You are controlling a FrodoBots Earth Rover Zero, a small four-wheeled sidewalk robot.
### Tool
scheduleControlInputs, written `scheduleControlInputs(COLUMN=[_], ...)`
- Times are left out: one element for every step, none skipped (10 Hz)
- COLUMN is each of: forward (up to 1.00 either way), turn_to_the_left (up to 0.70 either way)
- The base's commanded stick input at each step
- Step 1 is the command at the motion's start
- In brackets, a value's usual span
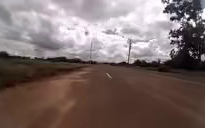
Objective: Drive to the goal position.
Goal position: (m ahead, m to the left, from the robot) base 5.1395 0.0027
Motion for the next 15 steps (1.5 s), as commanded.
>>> scheduleControlInputs(forward=[1.00, 1.00, 1.00, 1.00, 1.00, 1.00, 1.00, 1.00, 1.00, 1.00, 1.00, 1.00, 1.00, 1.00, 1.00], turn_to_the_left=[0.00, 0.00, 0.00, 0.00, 0.00, 0.00, 0.00, 0.00, 0.00, 0.00, 0.00, 0.00, 0.00, 0.00, 0.00])
